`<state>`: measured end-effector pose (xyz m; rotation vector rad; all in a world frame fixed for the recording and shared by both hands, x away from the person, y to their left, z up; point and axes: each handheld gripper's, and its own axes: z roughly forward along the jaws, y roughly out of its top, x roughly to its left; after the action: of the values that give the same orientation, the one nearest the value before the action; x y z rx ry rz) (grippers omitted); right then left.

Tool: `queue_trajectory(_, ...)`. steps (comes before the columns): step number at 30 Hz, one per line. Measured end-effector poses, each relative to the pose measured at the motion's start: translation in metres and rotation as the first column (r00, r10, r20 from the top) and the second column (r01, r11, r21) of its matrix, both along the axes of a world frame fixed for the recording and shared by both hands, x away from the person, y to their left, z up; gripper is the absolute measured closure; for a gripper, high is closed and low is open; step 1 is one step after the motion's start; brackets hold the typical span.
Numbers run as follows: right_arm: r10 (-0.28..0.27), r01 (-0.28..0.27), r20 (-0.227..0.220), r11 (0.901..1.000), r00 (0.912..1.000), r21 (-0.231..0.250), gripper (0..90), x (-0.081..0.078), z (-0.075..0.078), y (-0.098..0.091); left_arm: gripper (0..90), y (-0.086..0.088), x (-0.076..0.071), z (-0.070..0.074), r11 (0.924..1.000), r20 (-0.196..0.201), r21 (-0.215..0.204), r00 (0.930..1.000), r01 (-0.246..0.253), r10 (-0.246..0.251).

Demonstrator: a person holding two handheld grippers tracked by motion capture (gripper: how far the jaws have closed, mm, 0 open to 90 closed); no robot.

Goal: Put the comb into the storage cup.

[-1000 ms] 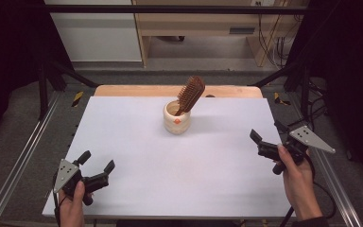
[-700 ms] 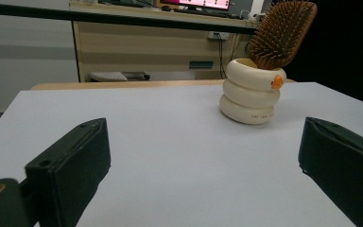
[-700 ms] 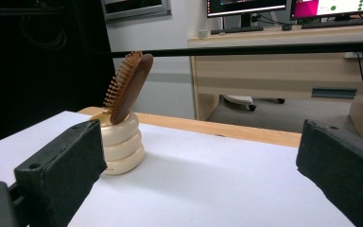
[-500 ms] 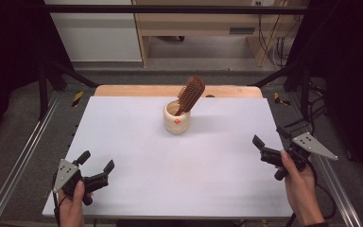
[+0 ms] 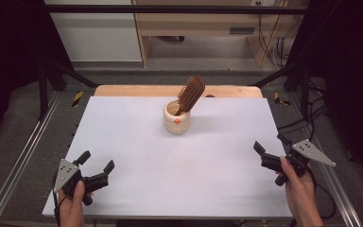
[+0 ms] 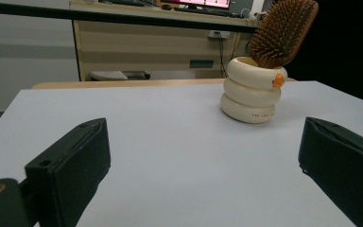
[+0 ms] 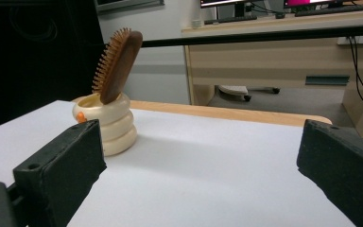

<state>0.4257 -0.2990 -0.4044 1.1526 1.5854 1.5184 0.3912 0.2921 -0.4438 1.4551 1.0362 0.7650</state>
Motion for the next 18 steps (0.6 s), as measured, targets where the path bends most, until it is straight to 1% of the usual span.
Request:
queue_trajectory(9, -0.004, 0.004, -0.024, 0.9999, 0.9997, -0.013, 2.4, -0.002, -0.020, 0.002, 3.2, 0.003, 0.001, 0.000, 1.0000, -0.002, -0.004, 1.0000, -0.008, 0.008)
queue_trajectory(18, 0.008, -0.009, -0.038, 0.9997, 0.9992, -0.024, 2.5, -0.004, -0.034, 0.008, 3.2, 0.003, 0.001, -0.001, 1.0000, -0.005, 0.001, 1.0000, -0.005, 0.005)
